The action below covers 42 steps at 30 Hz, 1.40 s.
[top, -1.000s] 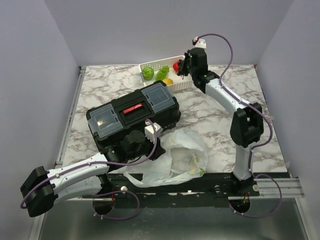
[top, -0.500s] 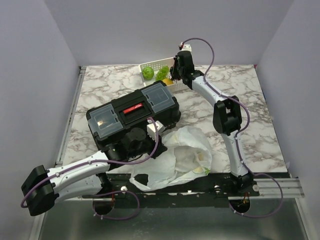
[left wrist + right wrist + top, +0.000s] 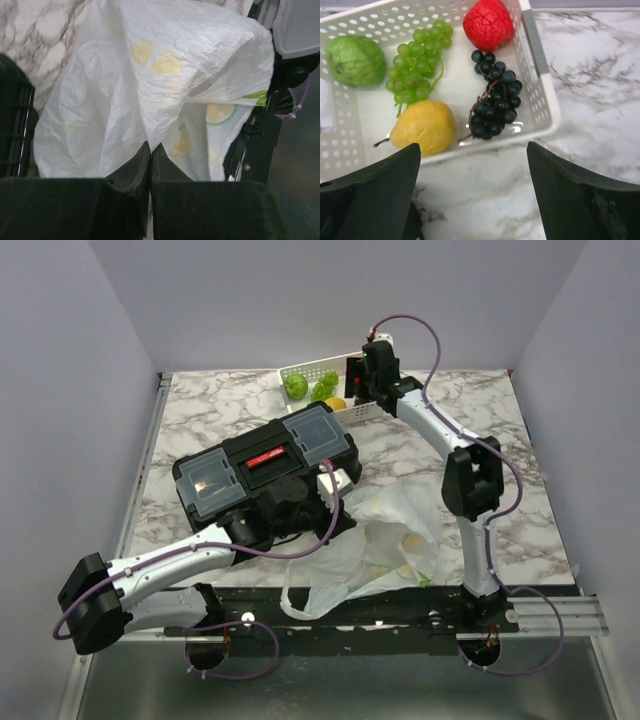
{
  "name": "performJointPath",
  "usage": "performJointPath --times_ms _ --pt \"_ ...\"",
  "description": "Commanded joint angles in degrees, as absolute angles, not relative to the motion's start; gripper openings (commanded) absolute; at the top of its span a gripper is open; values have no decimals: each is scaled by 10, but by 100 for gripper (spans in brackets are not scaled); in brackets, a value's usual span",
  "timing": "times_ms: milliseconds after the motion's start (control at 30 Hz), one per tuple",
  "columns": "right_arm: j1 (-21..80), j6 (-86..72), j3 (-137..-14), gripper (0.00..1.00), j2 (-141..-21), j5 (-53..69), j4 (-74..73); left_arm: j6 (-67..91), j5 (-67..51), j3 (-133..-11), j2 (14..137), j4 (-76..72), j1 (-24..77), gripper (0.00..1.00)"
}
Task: Take the fake fruits out of the plastic bag
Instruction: Place the fake fruit in the bin, then move the plastic bag to the center of the board.
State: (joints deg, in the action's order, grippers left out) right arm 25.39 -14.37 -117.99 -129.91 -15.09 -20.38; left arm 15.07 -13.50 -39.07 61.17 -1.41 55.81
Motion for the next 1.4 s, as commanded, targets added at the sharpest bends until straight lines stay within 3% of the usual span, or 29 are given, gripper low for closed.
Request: performJointPath --times_ms 0,333,800,900,1033,1100,1367 --pt "249 -182 -1081 92 -1126 -191 -236 85 -196 -467 657 -41 580 1" --pt "241 -194 -873 100 -803 -330 -241 3 -205 -638 809 -4 601 0" --pt "242 -215 -696 100 -479 -315 -252 -10 -186 -915 1018 115 593 1" --pt "241 -214 -672 100 -438 -328 -258 -7 -178 -949 1037 136 592 10" --pt "242 -213 -661 100 -423 -336 -283 14 -171 -965 1036 156 583 40" --pt "242 -214 -651 100 -418 -326 -289 26 -168 -965 1026 166 579 49" --pt "242 -231 -629 100 -410 -293 -296 52 -174 -878 897 147 570 61"
